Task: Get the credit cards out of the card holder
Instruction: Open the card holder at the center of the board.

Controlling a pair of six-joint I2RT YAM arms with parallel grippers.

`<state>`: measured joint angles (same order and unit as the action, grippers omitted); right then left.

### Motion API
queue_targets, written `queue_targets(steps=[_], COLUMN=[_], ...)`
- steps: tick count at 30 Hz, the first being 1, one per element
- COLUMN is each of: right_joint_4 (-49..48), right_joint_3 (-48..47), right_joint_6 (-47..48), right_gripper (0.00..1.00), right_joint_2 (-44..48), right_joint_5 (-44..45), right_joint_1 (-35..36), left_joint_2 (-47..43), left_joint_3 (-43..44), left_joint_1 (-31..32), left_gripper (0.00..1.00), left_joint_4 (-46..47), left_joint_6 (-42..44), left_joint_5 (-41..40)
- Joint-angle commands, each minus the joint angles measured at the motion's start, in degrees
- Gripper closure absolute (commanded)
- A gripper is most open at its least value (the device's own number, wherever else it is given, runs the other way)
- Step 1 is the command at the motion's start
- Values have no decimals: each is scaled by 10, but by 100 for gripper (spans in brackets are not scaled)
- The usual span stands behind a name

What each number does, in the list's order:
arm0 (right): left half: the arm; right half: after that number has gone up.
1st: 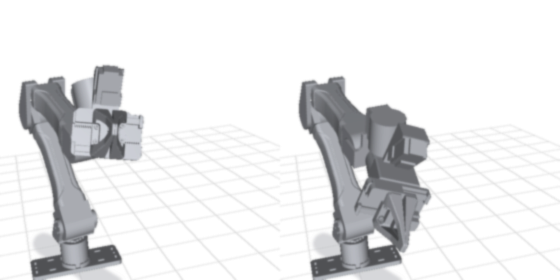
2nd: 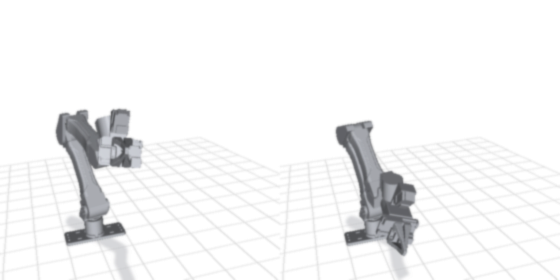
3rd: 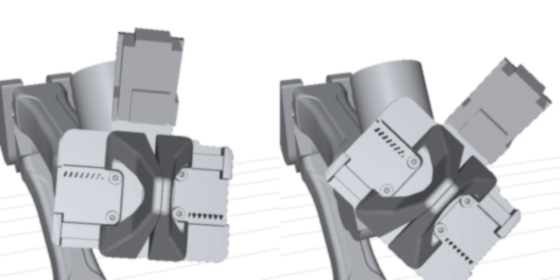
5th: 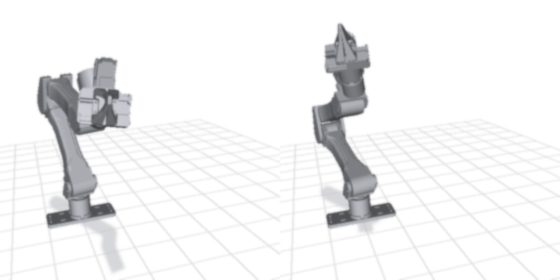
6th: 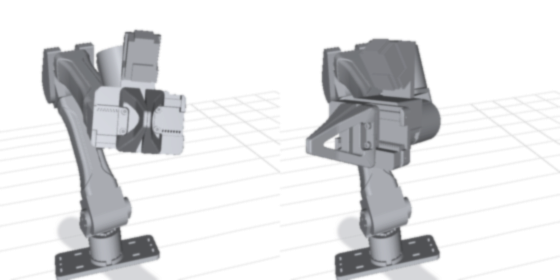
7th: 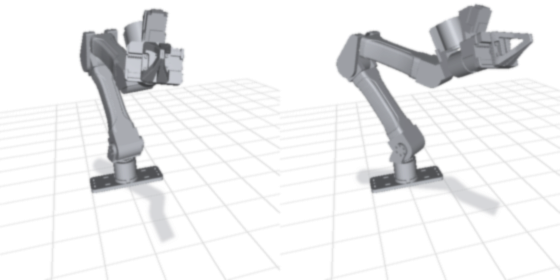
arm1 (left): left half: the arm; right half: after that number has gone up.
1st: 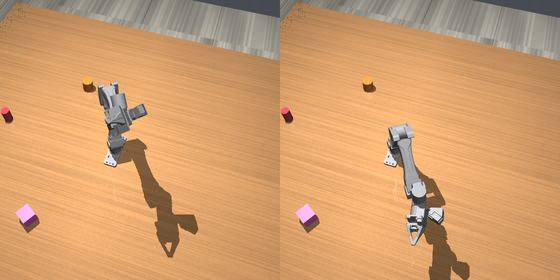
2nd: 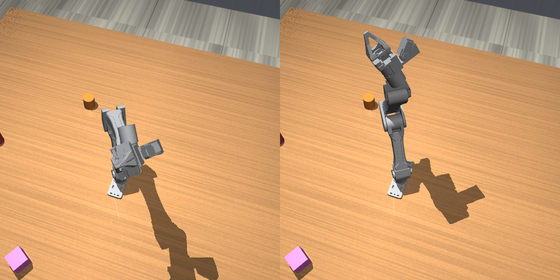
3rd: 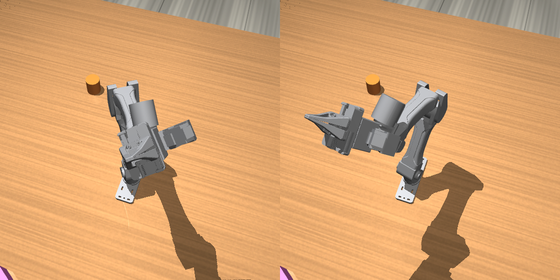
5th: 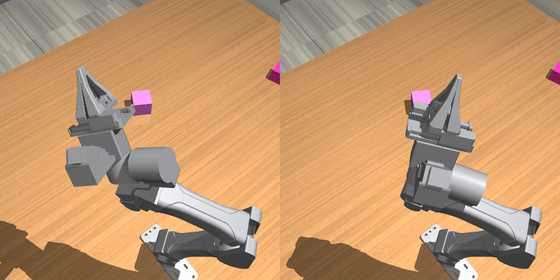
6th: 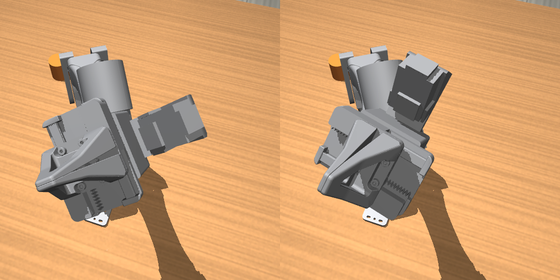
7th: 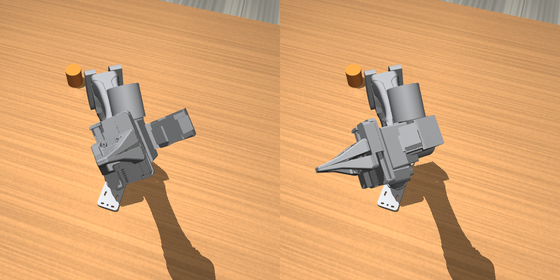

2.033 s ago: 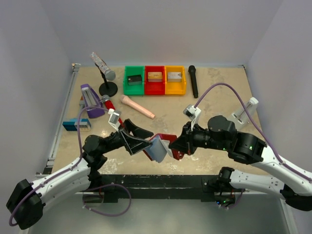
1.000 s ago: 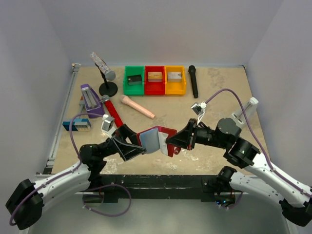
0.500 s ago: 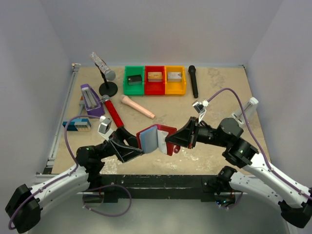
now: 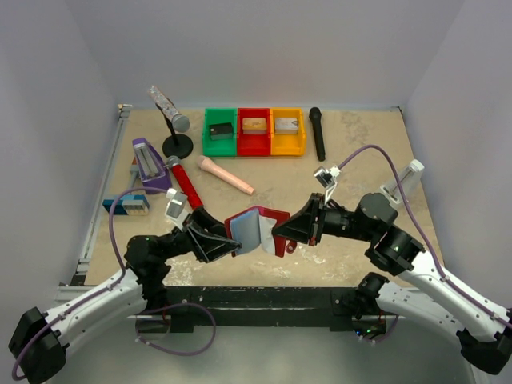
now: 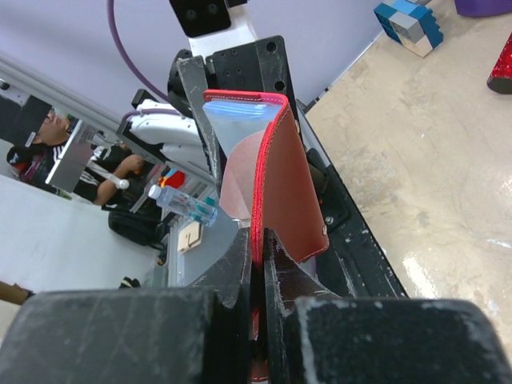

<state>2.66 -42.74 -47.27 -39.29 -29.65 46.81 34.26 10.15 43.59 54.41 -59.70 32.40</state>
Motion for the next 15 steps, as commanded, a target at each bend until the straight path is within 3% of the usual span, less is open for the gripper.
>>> queue_targets(steps=[1, 15], right_joint_4=[-8, -9], right_joint_3=[-25, -19], right_joint_6=[17, 21], right_gripper=[100, 100], right_joint_2=[5, 14], right_joint_5=[-16, -13], right_joint_1=[-2, -3], left_joint_2=[-19, -33], left_joint_3=[32, 34], left_joint_1=[3, 2], left_gripper=[53, 63], left_joint_4=[-40, -61], left_joint_6=[39, 49], left_joint_5=[-12, -21])
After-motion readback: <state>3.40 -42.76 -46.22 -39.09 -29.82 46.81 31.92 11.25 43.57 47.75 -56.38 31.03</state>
